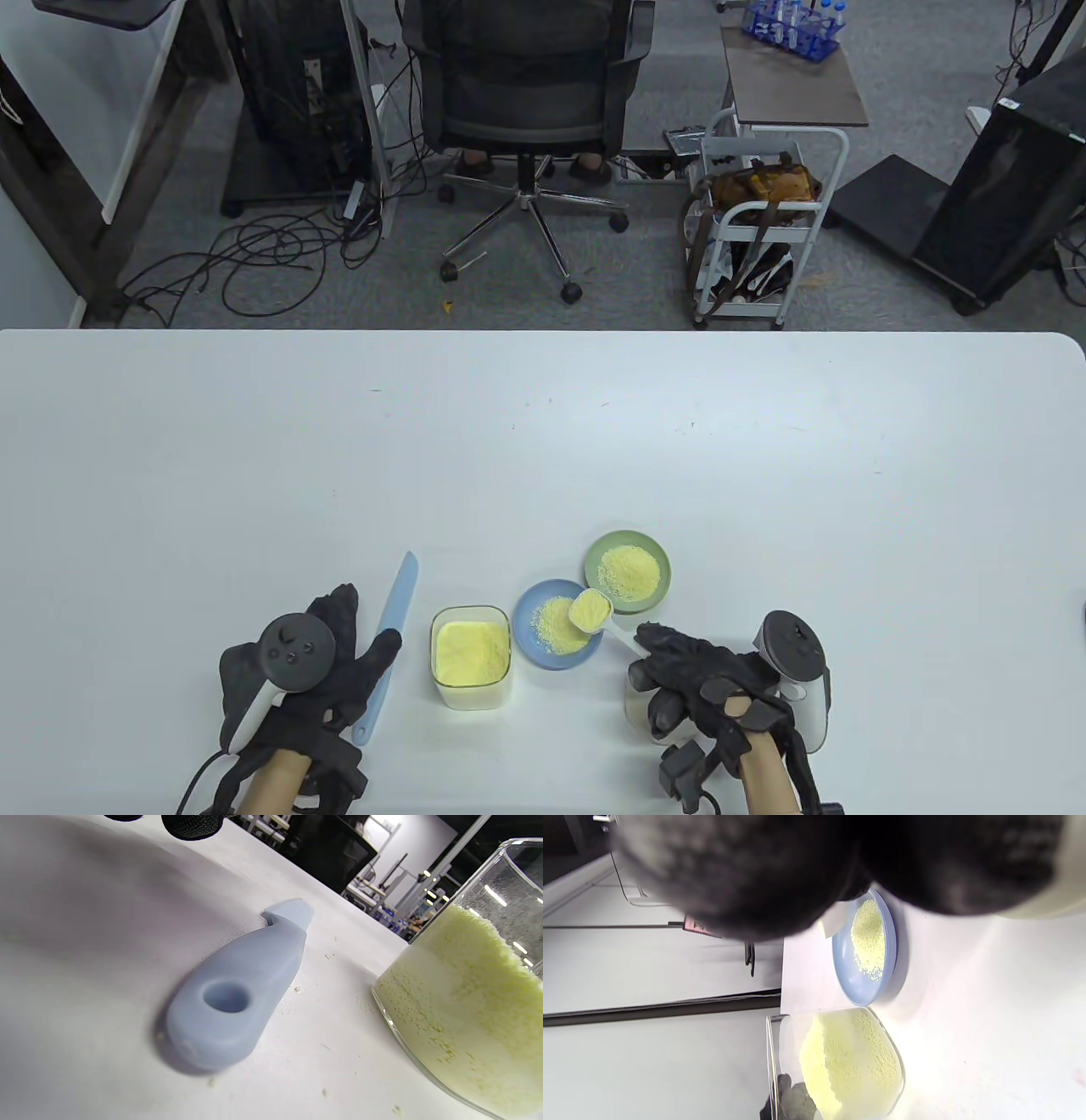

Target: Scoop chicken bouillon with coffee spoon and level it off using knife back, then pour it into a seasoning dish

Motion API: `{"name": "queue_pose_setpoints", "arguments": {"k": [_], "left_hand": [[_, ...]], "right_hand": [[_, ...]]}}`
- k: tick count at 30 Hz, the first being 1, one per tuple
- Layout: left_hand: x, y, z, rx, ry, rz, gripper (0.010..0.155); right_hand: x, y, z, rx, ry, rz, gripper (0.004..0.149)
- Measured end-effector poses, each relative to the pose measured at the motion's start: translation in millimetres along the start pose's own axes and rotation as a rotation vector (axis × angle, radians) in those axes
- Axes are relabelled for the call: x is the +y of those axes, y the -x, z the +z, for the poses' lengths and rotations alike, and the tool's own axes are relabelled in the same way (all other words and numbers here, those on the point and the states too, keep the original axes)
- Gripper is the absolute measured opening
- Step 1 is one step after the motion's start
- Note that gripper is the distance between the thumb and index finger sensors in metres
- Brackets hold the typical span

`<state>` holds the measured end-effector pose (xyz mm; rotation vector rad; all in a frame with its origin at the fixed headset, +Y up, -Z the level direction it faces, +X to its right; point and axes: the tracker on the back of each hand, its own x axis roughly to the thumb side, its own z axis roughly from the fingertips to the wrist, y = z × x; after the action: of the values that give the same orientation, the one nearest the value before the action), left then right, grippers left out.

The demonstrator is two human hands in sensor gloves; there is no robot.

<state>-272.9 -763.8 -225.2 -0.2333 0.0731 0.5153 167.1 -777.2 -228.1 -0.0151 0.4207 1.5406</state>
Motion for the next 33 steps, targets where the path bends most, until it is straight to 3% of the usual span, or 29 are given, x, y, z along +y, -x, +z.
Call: {"name": "queue_pose_setpoints", "arguments": {"k": [12, 27, 33], "left_hand": [[-1, -1, 0, -0.003, 0.013, 0.016, 0.092], [-2, 0, -1, -0.008, 0.028, 0.033, 0.092], [-3, 0, -2, -0.006, 0.034, 0.041, 0.092]], "right_hand": [[9, -1, -5, 0.013, -0.053, 0.053, 0.046], [14, -13, -1, -0.004, -0.041, 0.126, 0.046], [17, -20, 5, -0.039, -0.114, 0.023, 0.047]]}}
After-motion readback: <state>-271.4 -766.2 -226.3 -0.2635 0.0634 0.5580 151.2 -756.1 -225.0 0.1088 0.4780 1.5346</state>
